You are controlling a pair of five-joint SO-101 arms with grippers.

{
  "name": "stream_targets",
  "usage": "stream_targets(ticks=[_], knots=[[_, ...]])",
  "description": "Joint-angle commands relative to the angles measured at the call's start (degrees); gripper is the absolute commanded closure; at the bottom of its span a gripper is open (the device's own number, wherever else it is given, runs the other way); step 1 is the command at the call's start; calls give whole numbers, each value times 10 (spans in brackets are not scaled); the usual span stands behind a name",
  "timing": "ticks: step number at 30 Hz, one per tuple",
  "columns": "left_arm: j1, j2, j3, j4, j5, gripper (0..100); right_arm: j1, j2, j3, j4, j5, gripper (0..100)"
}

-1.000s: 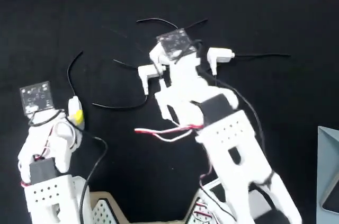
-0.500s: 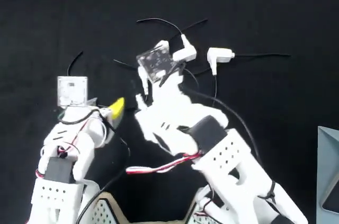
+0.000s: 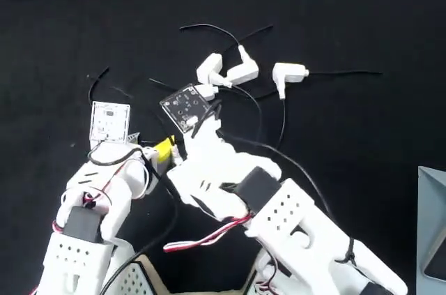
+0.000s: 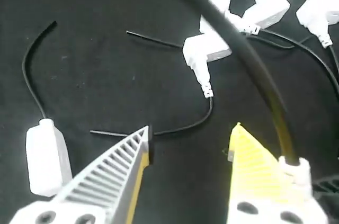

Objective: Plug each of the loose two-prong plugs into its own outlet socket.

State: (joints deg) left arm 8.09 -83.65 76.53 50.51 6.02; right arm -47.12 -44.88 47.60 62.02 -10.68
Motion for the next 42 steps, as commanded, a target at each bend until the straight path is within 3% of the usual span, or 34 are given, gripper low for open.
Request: stream_targets(ticks=[1,8,15,23,32,36,42], knots=[[11,-41,-20,18,0,755,-21,-3,16,-6,1,985],[29,-207,24,64,-1,755,-23,-6,38,-7,20,985],[66,-195,30,65,-33,755,-58,-7,48,-6,20,985],[-15,-206,29,63,-32,755,-54,-7,50,-4,20,985],[-175,-203,29,67,3,755,87,-7,51,-36,21,985],[-192,-203,29,95,-55,755,142,-4,65,-93,21,985],[-191,-190,-15,143,-85,752,185,-3,124,-211,21,985]])
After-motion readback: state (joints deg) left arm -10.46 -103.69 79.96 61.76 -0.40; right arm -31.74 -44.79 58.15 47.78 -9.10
